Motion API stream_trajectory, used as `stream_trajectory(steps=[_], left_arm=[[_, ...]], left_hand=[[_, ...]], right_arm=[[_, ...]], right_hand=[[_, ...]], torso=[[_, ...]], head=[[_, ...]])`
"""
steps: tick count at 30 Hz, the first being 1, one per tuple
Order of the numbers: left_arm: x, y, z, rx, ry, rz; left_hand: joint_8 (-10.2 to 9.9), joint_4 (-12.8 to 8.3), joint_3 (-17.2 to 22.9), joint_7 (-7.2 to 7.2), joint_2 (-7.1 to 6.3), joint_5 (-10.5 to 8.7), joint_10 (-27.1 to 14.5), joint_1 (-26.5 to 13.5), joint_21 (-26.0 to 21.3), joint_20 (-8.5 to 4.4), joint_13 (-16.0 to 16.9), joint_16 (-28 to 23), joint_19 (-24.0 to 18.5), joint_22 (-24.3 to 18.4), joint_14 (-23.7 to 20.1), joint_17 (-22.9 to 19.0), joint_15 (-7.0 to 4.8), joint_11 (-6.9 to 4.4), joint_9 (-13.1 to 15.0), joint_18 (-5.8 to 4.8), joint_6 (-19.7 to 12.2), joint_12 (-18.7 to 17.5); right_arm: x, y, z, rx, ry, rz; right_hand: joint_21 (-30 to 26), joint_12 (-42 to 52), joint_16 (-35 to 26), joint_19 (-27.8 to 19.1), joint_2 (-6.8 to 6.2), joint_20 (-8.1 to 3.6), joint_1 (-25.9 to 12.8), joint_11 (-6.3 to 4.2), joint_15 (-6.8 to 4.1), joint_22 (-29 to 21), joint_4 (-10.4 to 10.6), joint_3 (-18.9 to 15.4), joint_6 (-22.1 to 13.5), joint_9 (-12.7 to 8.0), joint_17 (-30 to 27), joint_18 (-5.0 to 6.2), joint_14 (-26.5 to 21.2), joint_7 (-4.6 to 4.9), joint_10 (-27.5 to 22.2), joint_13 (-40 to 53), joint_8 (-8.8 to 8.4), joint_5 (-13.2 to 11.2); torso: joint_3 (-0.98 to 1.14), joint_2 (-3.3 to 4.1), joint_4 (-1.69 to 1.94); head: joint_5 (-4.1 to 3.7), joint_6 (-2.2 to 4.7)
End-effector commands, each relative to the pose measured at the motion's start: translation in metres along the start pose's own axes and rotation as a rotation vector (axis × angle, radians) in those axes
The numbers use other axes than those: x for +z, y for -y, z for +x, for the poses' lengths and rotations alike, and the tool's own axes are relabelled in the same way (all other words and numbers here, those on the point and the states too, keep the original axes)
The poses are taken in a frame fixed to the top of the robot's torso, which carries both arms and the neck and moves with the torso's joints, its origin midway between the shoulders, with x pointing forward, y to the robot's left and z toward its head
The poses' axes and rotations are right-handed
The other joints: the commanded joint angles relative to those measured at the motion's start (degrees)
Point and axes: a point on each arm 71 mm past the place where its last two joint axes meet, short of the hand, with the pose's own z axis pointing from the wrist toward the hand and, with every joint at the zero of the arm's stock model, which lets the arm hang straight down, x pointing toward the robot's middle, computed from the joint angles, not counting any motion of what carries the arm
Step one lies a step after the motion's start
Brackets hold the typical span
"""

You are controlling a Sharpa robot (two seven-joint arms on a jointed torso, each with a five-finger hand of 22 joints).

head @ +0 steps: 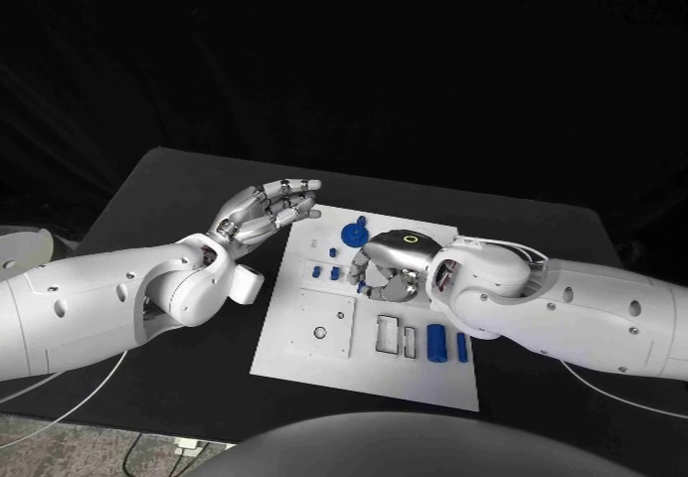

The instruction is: Assemble the parts on the task board

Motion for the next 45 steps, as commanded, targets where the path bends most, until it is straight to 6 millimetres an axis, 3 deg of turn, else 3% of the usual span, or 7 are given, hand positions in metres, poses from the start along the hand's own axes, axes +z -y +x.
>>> stream_trajectory(steps=[1,5,20,37,45], left_arm=[[0.000,0.000,0.002,-0.014,-0.019,0.004],[0.000,-0.002,0.003,-0.017,-0.019,0.007],[0.000,-0.004,0.005,-0.025,-0.015,0.012],[0.001,-0.005,0.006,-0.031,-0.016,0.002],[0.001,-0.006,0.005,-0.033,-0.018,-0.007]], left_hand=[[-0.32,0.02,0.49,-0.39,0.31,0.32,0.08,0.38,0.14,0.13,0.02,0.35,0.40,-0.06,0.30,0.04,0.21,0.47,-0.09,-0.35,-0.15,-0.12],[-0.35,-0.01,0.71,-0.30,0.58,0.43,0.23,0.61,0.17,0.12,0.09,0.80,0.54,-0.17,0.80,0.14,0.31,0.41,-0.11,-0.38,-0.08,0.47],[-0.35,0.01,1.21,0.09,0.99,0.75,0.95,1.22,0.48,0.08,0.29,2.27,1.37,-0.47,2.44,0.39,0.25,-0.17,-0.15,-0.28,0.32,2.12],[-0.40,0.07,1.34,0.06,1.15,0.77,0.97,1.29,0.54,0.07,0.28,2.52,1.53,-0.53,2.69,0.42,0.29,-0.13,-0.17,-0.25,0.31,2.07],[-0.42,0.12,1.47,0.55,1.27,0.75,0.91,1.35,0.55,0.07,0.25,2.73,1.64,-0.66,2.86,0.43,0.49,-0.33,-0.20,-0.26,0.40,2.00]], right_arm=[[0.004,-0.005,0.006,-0.055,0.012,-0.034],[0.009,-0.012,0.014,-0.063,0.009,-0.056],[0.015,-0.025,0.032,-0.065,-0.013,-0.087],[0.010,-0.025,0.035,-0.059,-0.027,-0.083],[0.008,-0.026,0.037,-0.059,-0.042,-0.080]], right_hand=[[0.11,-0.17,0.24,0.04,-0.44,0.33,0.22,0.12,0.36,7.62,-0.43,0.04,-0.24,-0.08,0.32,-0.12,0.12,0.05,0.46,0.00,-0.26,-0.33],[0.42,-0.12,0.54,0.12,-0.56,0.35,0.23,0.10,0.36,7.70,-0.56,0.02,-0.16,-0.10,0.71,-0.17,0.24,0.04,0.66,-0.01,-0.31,-0.36],[0.29,-0.15,0.67,0.04,-0.84,0.37,0.21,0.09,0.36,7.67,-0.74,-0.03,-0.07,-0.13,0.82,-0.12,0.27,-0.03,0.79,-0.06,-0.38,-0.39],[0.11,-0.18,0.60,-0.07,-0.96,0.38,0.28,0.04,0.34,7.61,-0.92,-0.01,-0.05,-0.17,0.67,-0.07,0.19,-0.10,0.88,-0.10,-0.47,-0.51],[-0.43,-0.18,0.37,-0.32,-1.00,0.38,0.35,0.03,0.32,7.47,-1.08,0.07,-0.17,-0.26,0.29,0.04,-0.01,-0.09,0.98,-0.13,-0.67,-0.60]], torso=[[0.06,-0.10,0.13],[-0.03,-0.07,-0.06],[-0.01,-0.12,0.09],[-0.05,-0.13,-0.03],[-0.14,-0.15,-0.07]], head=[[0.23,0.00],[0.53,0.00],[1.03,0.00],[1.79,0.00],[1.74,0.00]])
